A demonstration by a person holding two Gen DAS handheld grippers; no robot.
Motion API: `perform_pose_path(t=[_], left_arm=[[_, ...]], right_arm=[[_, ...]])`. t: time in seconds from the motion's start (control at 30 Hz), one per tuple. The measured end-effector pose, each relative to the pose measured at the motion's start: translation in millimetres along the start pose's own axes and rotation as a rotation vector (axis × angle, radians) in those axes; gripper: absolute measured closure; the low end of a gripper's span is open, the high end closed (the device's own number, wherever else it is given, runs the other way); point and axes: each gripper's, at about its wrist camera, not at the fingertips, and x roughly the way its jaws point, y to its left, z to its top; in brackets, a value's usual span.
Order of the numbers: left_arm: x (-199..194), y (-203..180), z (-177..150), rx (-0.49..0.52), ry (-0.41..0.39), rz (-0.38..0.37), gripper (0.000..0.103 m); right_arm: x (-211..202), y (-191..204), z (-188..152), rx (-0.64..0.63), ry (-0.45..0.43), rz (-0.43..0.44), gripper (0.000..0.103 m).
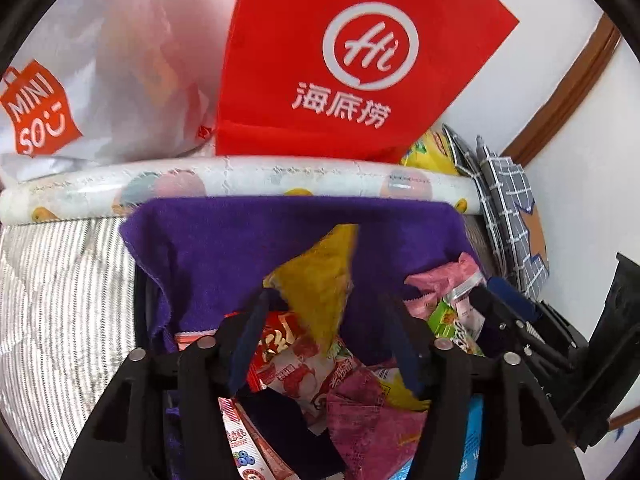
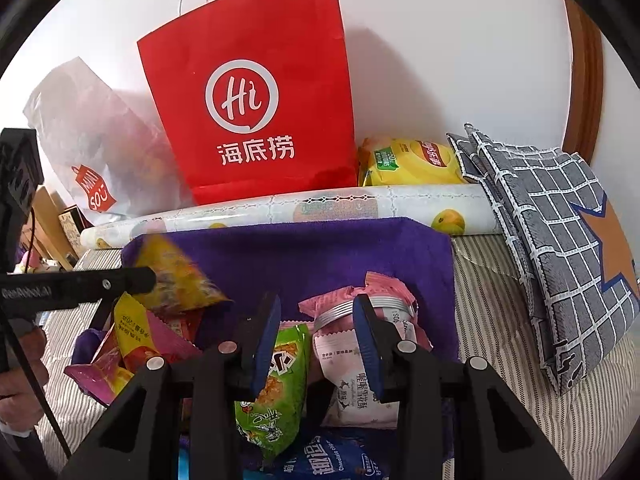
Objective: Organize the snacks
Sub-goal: 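Lower the yellow bag onto the towel with the left tool while the right tool lowers the green bag, then open both tools to release the yellow and green bags on the towel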
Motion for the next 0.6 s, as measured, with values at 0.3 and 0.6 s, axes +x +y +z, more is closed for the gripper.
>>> perform_pose_path(t=[0.3,0.6], left_arm=[[-37,-23,0,0.076,-0.088,0.025,0.031],[-94,-51,-12,0.169,-0.190,0.082,0.025]], right_arm=[[-16,-5,-6,0.027,0.017,-0.040,0.067],[-98,12,-23,0.045,-0.035,-0.106,0.050]])
